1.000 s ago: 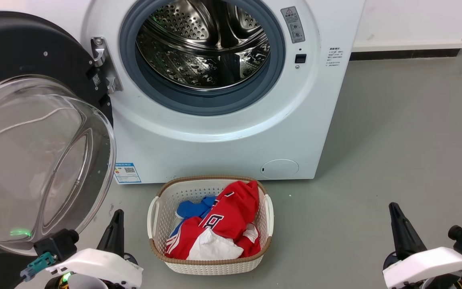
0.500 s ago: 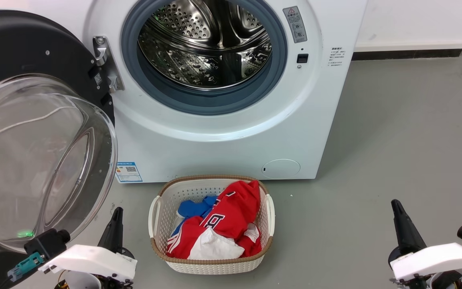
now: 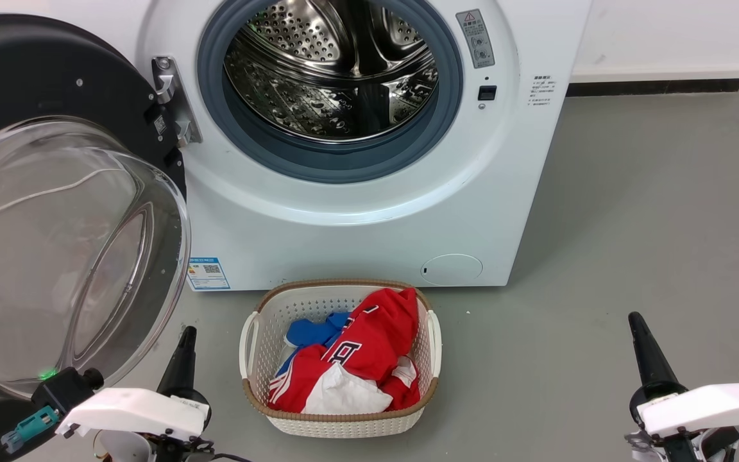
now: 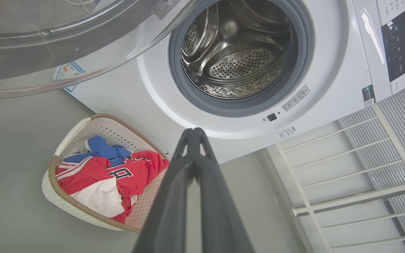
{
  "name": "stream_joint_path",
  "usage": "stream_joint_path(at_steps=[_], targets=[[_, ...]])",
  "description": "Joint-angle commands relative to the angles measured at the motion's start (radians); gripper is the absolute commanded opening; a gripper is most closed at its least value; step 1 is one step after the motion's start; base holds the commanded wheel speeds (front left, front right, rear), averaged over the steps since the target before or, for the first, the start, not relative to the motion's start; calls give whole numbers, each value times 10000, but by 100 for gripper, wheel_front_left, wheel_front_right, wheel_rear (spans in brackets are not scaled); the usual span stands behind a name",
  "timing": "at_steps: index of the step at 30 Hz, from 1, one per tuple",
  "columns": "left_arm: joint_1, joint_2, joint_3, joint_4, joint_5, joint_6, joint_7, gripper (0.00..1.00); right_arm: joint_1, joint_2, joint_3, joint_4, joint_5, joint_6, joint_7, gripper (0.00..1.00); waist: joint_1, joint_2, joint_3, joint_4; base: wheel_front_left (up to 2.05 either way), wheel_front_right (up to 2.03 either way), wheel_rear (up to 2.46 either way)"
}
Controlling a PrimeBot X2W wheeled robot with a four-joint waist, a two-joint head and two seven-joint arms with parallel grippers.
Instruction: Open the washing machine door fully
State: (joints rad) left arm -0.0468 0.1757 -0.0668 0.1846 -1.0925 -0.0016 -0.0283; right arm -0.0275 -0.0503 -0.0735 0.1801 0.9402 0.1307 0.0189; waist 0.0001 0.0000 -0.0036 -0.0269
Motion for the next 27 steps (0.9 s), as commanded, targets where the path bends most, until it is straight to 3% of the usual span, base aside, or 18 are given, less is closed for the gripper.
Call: stream_joint_path(at_steps=[1, 27], targets=[[-276, -25, 137, -47, -290, -94, 84, 0, -268, -9, -40, -44, 371, 1, 59, 0, 0, 0, 1, 7, 0, 0, 0], [-465, -534, 844, 237, -2490, -639, 645, 0, -540, -7, -210, 262, 3171, 1, 456, 0, -1, 0, 26, 103, 0, 0, 0]])
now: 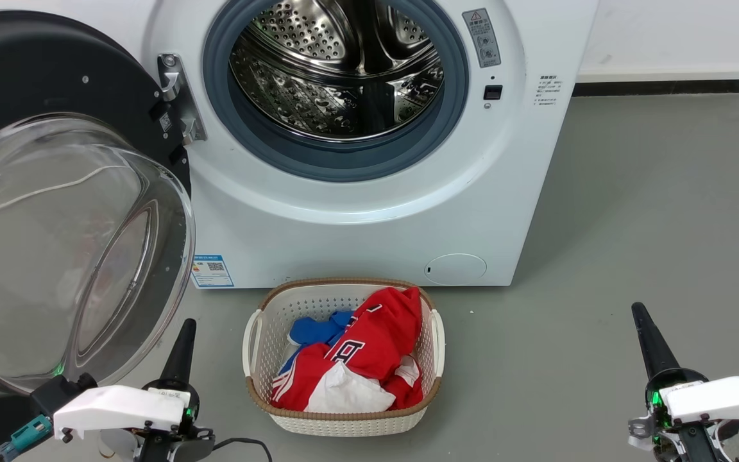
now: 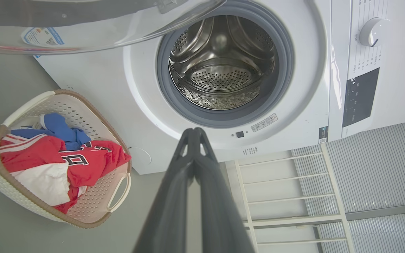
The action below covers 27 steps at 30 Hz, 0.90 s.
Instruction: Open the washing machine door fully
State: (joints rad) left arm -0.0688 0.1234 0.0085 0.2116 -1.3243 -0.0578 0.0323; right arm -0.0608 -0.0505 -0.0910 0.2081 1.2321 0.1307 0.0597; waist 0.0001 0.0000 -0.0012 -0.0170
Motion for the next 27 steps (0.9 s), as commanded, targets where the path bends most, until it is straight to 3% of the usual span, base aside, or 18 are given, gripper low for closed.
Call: stream_joint_path(at_steps=[1, 27], targets=[[-252, -28, 116, -24, -247, -94, 63, 0, -221, -5, -40, -8, 346, 1, 67, 0, 0, 0, 2, 8, 0, 0, 0], [-390, -477, 710, 223, -2043, -543, 534, 0, -441, -3, -176, 250, 2655, 1, 392, 0, -1, 0, 27, 108, 0, 0, 0]])
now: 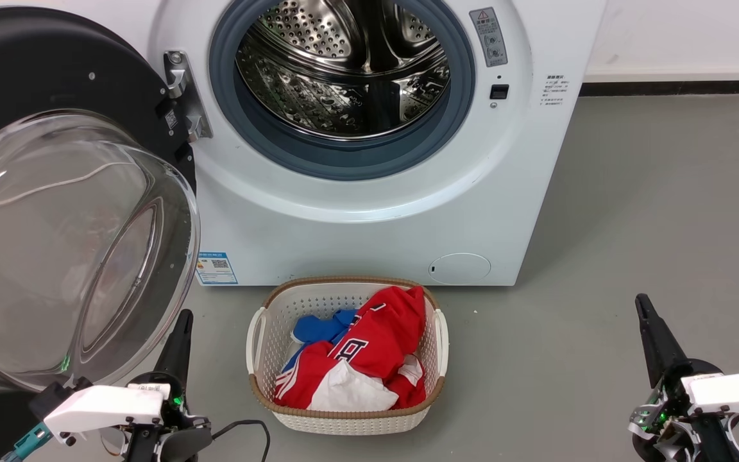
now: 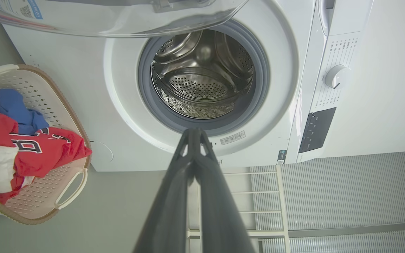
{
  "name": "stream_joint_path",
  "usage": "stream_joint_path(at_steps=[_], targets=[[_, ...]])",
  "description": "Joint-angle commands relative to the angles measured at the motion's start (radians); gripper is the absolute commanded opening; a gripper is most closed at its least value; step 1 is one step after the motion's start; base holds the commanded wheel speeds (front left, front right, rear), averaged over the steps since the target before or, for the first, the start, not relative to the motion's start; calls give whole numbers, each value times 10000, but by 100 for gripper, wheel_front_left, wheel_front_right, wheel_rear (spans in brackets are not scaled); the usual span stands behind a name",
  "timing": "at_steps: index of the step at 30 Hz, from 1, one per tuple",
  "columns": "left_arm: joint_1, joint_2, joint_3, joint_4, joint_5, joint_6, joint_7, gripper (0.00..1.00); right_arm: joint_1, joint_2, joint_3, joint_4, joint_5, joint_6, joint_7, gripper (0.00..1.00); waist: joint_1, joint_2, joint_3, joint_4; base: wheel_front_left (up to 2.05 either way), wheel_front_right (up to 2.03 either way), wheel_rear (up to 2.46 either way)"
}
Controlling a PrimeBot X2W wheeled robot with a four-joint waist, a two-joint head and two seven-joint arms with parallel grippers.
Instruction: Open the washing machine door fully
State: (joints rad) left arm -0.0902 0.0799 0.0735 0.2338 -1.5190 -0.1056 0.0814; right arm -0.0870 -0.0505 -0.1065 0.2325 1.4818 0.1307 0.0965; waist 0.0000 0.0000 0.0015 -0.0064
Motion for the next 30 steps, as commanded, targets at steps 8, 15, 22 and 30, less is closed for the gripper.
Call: stream_joint_path(at_steps=[8, 15, 22, 30], targets=[[-212, -144, 212, 65, -563, -189, 165, 0, -210, -2, -57, 81, 749, 1, 121, 0, 0, 0, 8, 31, 0, 0, 0], [-222, -256, 358, 128, -1004, -286, 292, 0, -286, -1, -89, 137, 1315, 0, 193, 0, 0, 0, 15, 61, 0, 0, 0], [-225, -263, 371, 128, -1004, -283, 288, 0, -268, 0, -91, 136, 1320, 0, 199, 0, 0, 0, 16, 64, 0, 0, 0], [-226, -268, 382, 128, -990, -281, 291, 0, -268, 0, -90, 137, 1319, 0, 200, 0, 0, 0, 16, 64, 0, 0, 0]])
